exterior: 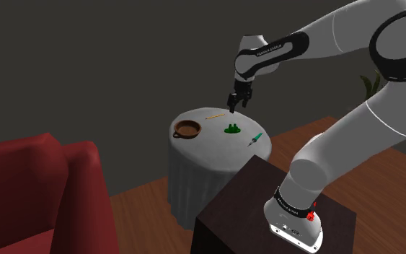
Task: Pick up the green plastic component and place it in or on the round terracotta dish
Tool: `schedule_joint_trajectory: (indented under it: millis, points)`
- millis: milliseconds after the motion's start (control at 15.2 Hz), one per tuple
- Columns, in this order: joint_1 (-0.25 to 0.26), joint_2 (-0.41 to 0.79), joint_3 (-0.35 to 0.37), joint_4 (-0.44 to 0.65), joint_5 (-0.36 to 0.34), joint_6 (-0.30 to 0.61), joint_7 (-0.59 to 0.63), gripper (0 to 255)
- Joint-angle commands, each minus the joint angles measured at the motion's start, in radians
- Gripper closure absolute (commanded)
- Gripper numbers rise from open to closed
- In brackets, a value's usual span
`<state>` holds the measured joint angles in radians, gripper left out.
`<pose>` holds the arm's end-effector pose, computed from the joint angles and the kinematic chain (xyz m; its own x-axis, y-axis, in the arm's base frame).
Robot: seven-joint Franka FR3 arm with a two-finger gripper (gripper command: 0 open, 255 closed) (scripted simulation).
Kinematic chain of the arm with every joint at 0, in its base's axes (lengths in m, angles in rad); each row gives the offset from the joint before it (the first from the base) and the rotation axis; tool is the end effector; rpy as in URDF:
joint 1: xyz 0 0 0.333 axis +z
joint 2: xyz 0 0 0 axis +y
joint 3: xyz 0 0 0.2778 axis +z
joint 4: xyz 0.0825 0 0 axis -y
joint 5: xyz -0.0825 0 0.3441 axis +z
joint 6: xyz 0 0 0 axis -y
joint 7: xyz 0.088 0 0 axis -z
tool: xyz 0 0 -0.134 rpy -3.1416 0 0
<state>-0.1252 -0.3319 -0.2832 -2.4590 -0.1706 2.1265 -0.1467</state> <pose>0.3749 -0.1720 0.3714 0.9877 -0.1554 -0.0187 -0.1543 -0.9867 0.0505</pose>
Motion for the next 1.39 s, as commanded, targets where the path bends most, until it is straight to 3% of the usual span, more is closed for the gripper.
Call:
schedule_joint_trajectory:
  millis: [0, 330, 660, 1320]
  points:
    - [-0.004, 0.069, -0.027, 0.021, 0.008, 0.05, -0.031, 0]
    - [-0.018, 0.261, -0.086, 0.099, 0.066, 0.16, -0.129, 0]
    - [-0.05, 0.464, -0.114, 0.209, 0.167, 0.238, -0.245, 0]
    - [-0.199, 0.86, -0.065, 0.524, 0.351, 0.288, -0.428, 0]
